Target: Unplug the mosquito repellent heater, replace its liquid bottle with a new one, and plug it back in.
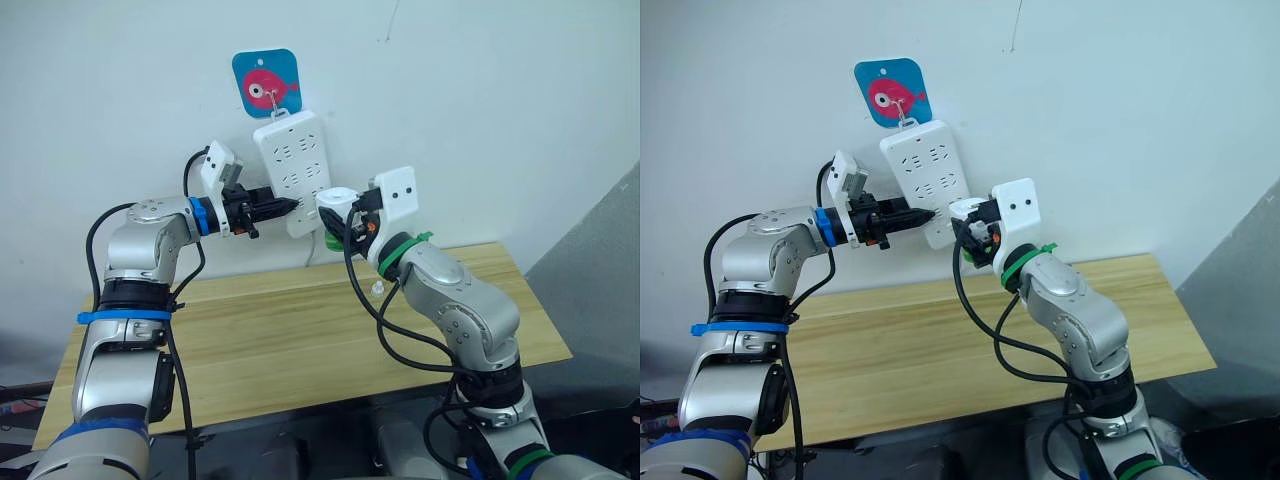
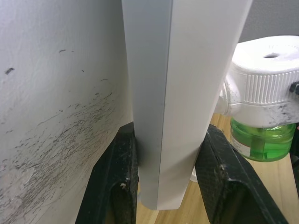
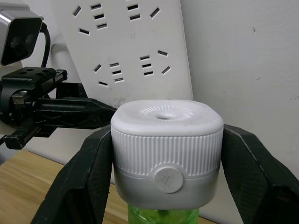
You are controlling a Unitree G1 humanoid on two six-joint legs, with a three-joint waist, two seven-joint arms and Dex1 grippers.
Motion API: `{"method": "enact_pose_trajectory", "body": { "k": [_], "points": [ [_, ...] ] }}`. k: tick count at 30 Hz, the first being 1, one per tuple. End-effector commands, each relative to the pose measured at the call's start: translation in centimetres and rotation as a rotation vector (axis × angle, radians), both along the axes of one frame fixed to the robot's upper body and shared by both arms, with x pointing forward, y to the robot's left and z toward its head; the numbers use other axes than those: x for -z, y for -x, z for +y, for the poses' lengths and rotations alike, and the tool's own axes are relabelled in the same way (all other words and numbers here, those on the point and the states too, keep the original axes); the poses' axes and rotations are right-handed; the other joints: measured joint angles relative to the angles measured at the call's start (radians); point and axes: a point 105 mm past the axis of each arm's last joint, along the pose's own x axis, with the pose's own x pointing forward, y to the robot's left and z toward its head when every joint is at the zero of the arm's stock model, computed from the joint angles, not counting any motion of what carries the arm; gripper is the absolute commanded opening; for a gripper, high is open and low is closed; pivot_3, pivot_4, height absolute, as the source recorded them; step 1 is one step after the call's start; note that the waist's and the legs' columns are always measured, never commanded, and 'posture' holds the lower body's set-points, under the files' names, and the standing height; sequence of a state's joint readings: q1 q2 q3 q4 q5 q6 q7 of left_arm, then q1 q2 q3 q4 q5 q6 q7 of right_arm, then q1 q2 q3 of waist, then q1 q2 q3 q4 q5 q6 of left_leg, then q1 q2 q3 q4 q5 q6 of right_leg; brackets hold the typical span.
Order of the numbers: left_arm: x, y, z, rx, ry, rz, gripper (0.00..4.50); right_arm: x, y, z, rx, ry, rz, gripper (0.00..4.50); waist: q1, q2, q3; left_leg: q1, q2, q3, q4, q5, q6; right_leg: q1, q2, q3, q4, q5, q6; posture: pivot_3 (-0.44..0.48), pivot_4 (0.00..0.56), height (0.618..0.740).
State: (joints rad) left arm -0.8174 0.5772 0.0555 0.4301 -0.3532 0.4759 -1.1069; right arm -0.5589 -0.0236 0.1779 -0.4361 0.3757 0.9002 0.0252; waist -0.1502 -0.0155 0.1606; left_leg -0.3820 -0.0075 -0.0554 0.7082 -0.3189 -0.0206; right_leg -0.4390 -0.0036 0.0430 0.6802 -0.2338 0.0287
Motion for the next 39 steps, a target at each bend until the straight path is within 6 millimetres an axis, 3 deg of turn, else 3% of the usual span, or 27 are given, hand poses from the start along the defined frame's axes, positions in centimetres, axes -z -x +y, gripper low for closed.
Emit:
{"method": "enact_pose_trajectory", "body": {
  "k": [1, 9, 19, 29, 39],
  "points": [
    [-0.6, 0.5, -0.5, 0.039, 0.003, -0.018, 1.3, -1.7, 0.6, 0.1, -0.027, -0.056, -0.076, 2.98, 0.0, 0.0, 0.0, 0.0, 0.0, 0.0, 0.0, 0.0, 0.0, 0.0, 0.0, 0.0, 0.0, 0.0, 0.0, -0.205, 0.134, 0.74],
    [-0.5, 0.5, -0.3, 0.033, 0.0, -0.017, 1.3, -1.3, 1.9, 0.0, -0.087, -0.039, -0.076, 2.98, 0.0, 0.0, 0.0, 0.0, 0.0, 0.0, -0.001, 0.0, 0.0, 0.0, 0.0, 0.0, 0.0, 0.0, 0.0, -0.209, 0.136, 0.74],
    [-0.4, 0.6, -0.5, 0.038, 0.005, -0.01, 1.3, -1.8, 1.0, -0.9, -0.017, -0.073, -0.137, 2.98, 0.0, 0.0, 0.0, 0.0, 0.0, 0.0, -0.001, 0.0, 0.0, 0.0, 0.0, 0.0, 0.0, 0.0, 0.0, -0.209, 0.139, 0.74],
    [-0.4, 0.8, -0.7, 0.046, 0.01, -0.001, 1.3, -1.4, 0.5, -0.3, -0.013, -0.085, -0.147, 2.98, 0.0, 0.0, 0.0, 0.0, 0.0, 0.0, -0.002, 0.0, 0.0, 0.0, 0.0, 0.0, 0.0, 0.0, 0.0, -0.206, 0.142, 0.74],
    [-0.4, 0.8, -0.8, 0.044, 0.011, 0.001, 1.3, -0.8, 1.0, -0.7, -0.024, -0.076, -0.122, 2.98, 0.0, 0.0, 0.0, 0.001, 0.0, 0.0, -0.002, 0.0, 0.0, 0.0, 0.0, 0.0, 0.0, 0.0, 0.0, -0.205, 0.143, 0.74]
  ]
}}
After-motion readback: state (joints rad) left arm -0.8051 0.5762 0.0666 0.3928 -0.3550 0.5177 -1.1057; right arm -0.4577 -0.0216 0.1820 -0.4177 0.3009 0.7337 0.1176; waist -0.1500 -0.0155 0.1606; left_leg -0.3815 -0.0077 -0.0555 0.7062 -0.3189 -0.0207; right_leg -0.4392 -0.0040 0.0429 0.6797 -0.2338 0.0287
